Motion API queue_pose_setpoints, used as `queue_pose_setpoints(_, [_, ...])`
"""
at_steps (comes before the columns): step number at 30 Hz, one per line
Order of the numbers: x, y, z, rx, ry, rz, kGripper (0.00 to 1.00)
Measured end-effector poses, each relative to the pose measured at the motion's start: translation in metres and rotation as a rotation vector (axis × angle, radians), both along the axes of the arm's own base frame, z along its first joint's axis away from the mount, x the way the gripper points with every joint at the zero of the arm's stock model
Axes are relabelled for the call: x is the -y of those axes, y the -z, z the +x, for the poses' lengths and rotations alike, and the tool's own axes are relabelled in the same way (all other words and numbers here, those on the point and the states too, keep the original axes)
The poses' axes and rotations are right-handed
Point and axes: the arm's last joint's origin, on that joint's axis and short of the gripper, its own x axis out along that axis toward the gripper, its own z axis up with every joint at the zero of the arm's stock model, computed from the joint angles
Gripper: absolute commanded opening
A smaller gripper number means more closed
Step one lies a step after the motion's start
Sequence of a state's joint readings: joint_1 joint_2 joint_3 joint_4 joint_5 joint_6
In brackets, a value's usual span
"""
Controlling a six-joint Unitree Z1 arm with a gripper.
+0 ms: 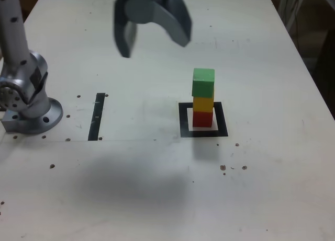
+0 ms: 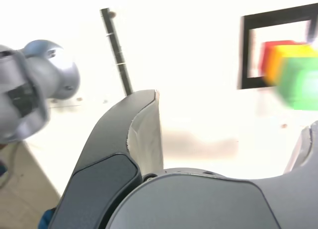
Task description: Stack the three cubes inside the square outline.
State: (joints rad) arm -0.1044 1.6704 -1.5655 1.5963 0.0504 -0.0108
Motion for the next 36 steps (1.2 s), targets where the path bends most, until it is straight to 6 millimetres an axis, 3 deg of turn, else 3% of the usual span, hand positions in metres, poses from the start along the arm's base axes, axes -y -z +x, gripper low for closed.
queue_pose_setpoints(6, [-0.005, 0.012, -0.051, -0.017, -0.015, -0.003, 0.99])
queue_pose_setpoints(17, [-0.008, 0.093, -0.068, -0.054, -0.015, -0.037, 0.99])
queue_pose_setpoints(23, [-0.010, 0.134, -0.090, -0.099, -0.015, -0.031, 0.99])
queue_pose_setpoints(31, [-0.012, 0.143, -0.108, -0.107, -0.018, -0.025, 0.99])
queue_pose_setpoints(36, [-0.011, 0.146, -0.109, -0.098, -0.019, -0.034, 0.99])
